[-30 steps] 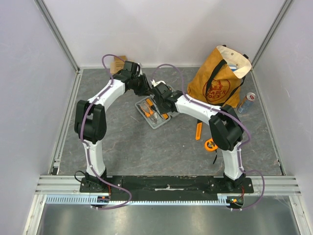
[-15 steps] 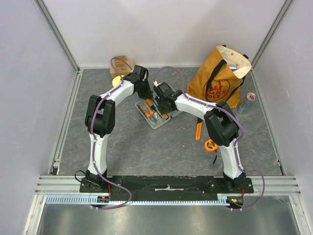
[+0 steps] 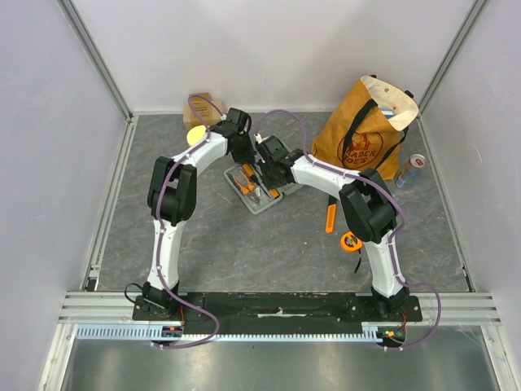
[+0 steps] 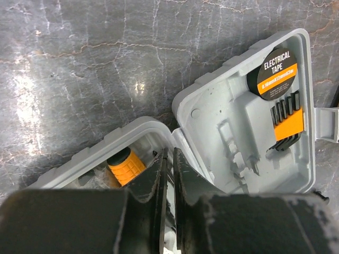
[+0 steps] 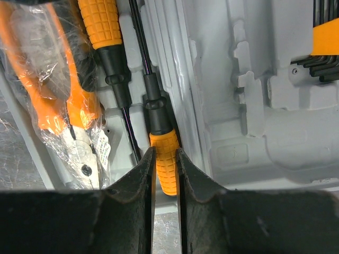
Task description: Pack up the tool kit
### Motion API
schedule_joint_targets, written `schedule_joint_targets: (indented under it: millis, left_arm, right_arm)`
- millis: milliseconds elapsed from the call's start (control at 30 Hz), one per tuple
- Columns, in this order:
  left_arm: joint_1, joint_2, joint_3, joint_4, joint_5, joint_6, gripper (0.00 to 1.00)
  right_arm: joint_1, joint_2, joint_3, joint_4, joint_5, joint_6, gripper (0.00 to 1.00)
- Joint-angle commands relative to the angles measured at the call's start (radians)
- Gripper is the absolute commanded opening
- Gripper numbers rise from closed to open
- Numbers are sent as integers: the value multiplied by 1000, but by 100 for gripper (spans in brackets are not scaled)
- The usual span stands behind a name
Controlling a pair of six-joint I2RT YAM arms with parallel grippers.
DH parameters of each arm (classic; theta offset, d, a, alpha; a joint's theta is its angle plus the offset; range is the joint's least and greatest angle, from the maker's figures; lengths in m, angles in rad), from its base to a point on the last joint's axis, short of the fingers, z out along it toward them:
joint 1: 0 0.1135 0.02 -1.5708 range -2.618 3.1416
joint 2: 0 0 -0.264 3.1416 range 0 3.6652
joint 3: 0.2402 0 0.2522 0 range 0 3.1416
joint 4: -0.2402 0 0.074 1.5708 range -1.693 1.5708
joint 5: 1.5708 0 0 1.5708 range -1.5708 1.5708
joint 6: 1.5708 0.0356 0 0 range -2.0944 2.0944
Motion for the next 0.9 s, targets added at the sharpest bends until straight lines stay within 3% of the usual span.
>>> schedule_joint_targets:
  millis: [0, 200, 533, 867]
  left_arm:
    - [-15, 33, 46, -36, -39, -23, 14]
    - [-16, 51, 54, -70, -58, -26, 8]
    - [-16, -28, 60, -70, -72, -21, 15]
    - [-18, -38, 43, -79, -73, -41, 11]
  right_arm:
    - [1, 24, 11, 16, -12, 2, 24]
    - [0, 23, 3, 19, -13, 3, 23]
    - [0, 32, 3, 19, 2, 17, 23]
    - [-2, 27, 5, 17, -3, 23, 22]
